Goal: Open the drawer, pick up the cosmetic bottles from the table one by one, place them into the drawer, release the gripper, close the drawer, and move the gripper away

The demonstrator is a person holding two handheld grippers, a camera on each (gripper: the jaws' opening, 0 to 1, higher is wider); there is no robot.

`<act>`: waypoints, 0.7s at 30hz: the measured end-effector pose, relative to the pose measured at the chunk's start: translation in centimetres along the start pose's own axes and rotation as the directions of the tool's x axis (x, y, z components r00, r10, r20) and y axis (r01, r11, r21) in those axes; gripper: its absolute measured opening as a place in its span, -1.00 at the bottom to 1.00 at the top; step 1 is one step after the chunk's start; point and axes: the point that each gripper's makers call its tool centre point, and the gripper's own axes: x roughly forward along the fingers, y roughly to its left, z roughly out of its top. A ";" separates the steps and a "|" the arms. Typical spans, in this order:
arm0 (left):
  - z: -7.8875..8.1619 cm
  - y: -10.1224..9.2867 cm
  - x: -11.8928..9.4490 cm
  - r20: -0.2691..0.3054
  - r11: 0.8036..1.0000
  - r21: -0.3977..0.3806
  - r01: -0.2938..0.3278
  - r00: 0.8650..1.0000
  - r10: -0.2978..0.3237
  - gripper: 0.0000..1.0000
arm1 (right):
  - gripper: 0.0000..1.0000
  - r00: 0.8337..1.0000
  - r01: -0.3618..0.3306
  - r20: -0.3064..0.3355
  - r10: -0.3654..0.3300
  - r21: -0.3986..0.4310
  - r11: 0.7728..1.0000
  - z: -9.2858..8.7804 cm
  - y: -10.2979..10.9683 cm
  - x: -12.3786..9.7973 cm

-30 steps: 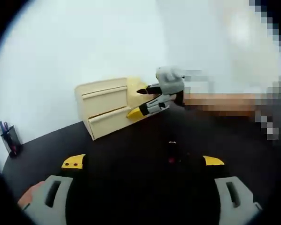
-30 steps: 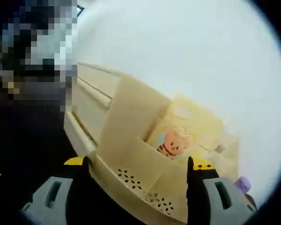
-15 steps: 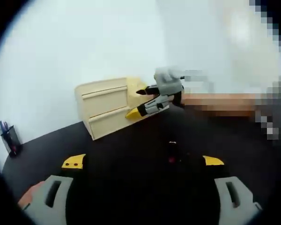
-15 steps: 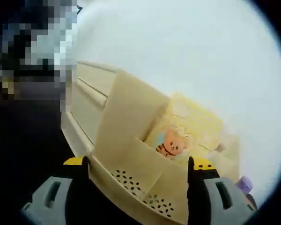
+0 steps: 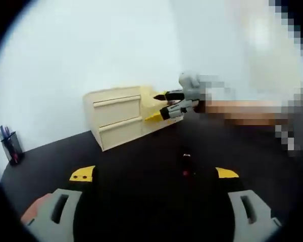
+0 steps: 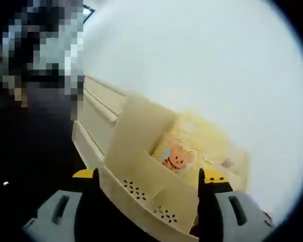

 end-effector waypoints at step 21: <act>0.5 -0.2 0.2 0.010 1.000 -0.006 -0.005 1.000 0.005 0.64 | -0.36 0.922 -0.310 0.205 0.328 -0.118 0.944 5.6 1.5 -6.7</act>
